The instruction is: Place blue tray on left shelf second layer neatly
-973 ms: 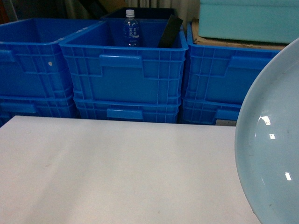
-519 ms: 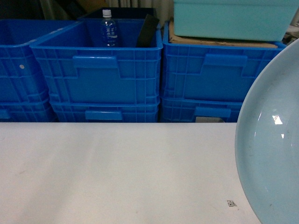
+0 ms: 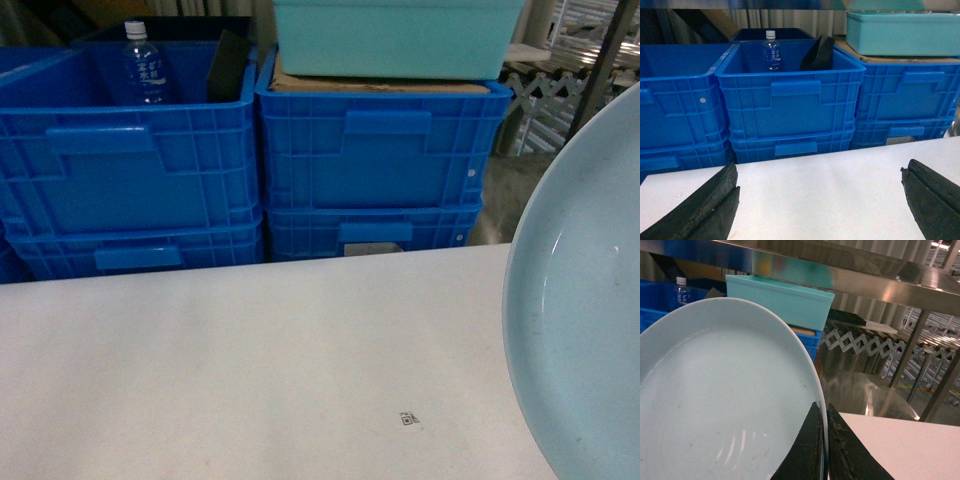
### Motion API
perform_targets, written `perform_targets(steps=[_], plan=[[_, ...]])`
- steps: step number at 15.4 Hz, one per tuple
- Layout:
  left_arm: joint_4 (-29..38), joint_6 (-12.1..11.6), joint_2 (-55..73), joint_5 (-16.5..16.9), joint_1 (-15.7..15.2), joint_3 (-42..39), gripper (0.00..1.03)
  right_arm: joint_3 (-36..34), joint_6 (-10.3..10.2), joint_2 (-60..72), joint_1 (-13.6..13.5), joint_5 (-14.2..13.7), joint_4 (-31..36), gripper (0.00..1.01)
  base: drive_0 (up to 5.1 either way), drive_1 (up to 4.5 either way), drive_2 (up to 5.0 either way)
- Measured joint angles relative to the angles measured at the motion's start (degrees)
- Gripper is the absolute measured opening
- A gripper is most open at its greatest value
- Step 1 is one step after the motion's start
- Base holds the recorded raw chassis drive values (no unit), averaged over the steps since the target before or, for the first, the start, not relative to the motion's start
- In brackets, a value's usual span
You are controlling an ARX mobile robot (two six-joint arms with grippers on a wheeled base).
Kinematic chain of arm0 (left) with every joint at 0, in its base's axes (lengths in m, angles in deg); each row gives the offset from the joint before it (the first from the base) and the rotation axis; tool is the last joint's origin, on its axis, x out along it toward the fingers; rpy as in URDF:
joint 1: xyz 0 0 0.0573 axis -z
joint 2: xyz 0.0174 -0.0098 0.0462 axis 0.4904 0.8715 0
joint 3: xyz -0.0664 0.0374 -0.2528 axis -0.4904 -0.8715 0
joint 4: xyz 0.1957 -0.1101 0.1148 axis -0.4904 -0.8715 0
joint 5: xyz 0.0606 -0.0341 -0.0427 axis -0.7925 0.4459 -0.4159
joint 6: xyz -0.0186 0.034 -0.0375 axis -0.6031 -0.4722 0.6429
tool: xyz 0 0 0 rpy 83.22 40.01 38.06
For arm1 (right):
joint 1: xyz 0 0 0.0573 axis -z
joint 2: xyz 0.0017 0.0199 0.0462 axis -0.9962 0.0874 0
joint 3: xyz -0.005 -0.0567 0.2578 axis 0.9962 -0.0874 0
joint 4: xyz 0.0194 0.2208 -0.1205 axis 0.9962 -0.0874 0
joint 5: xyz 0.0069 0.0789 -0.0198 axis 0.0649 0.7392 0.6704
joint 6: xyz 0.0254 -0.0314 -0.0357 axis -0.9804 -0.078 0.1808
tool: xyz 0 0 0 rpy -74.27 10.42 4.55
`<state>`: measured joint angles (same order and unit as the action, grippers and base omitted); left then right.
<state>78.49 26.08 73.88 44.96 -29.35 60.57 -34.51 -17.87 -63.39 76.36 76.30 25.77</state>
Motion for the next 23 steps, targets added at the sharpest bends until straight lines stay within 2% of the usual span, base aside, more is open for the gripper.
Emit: perform_targets(steps=[23], plan=[[-0.02, 0.00, 0.00, 0.00, 0.00, 0.00, 0.98, 0.00, 0.20, 0.00, 0.00, 0.00, 0.00, 0.02, -1.6, -1.56, -1.6]])
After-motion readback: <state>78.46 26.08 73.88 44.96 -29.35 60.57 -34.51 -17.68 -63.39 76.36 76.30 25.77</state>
